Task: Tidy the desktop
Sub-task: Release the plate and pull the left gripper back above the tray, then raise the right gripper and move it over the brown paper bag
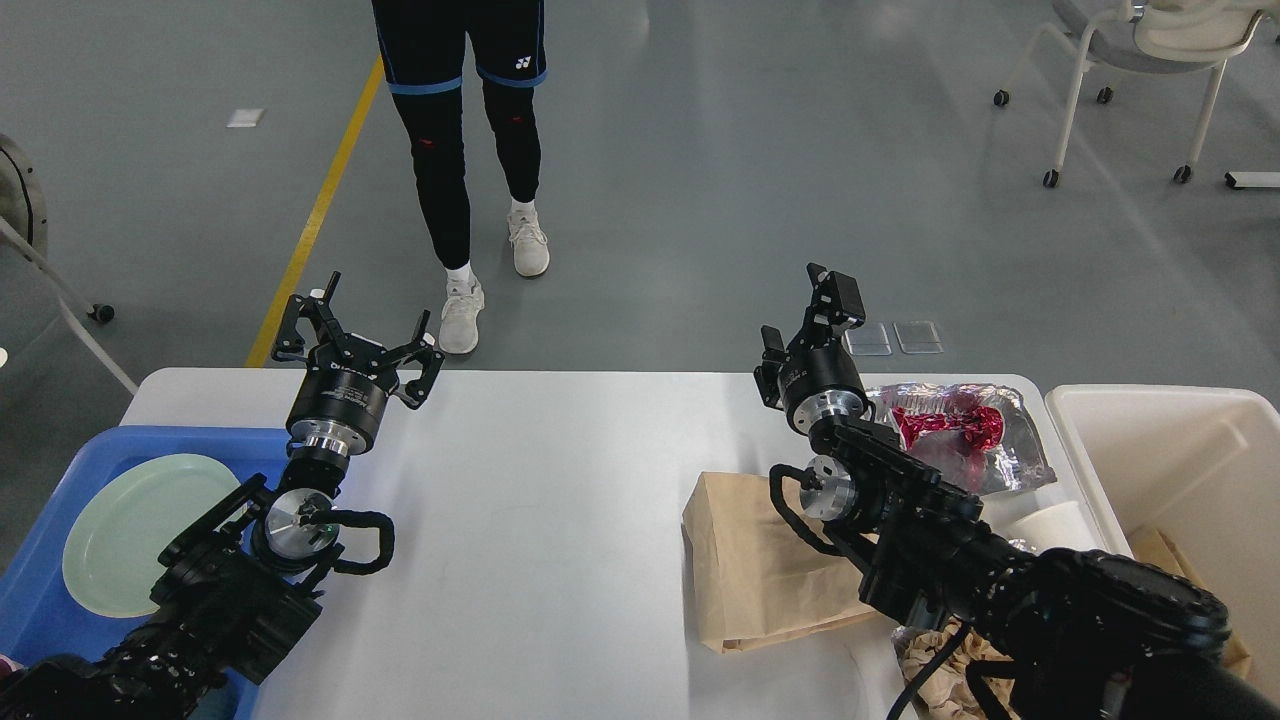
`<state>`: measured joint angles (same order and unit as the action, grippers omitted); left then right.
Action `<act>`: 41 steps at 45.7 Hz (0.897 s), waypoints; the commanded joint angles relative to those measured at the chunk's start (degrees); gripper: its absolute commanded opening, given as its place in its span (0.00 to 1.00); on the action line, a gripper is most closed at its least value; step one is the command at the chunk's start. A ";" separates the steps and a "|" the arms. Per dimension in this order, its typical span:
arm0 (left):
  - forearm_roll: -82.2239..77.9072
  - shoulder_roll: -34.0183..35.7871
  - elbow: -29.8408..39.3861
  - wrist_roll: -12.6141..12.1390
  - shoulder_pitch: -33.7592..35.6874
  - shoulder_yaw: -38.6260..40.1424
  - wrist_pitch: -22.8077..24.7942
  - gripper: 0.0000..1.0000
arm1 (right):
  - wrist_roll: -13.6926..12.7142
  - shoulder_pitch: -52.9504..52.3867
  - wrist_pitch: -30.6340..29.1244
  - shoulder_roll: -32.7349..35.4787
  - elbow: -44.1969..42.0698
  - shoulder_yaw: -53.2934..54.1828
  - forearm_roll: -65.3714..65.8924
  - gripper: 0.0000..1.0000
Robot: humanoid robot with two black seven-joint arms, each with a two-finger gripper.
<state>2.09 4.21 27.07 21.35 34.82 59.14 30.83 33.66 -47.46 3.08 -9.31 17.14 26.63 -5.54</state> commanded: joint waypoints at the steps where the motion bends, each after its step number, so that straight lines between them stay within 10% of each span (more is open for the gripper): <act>1: 0.02 0.01 -0.09 0.27 -0.10 -0.25 0.20 0.99 | 0.00 0.00 0.00 -0.01 0.00 0.00 0.00 1.00; 28: 0.02 0.01 0.00 0.27 -0.10 -0.25 0.20 0.99 | -0.26 -6.23 1.05 0.34 -1.23 0.62 -0.61 1.00; 41: 0.02 0.10 -0.09 0.27 -0.10 -0.25 0.20 0.99 | -0.26 -16.34 0.26 20.29 3.26 -17.64 -0.79 1.00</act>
<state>2.14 4.34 27.03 21.62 34.72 58.89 31.03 33.39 -59.41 3.30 4.14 19.67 20.49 -6.17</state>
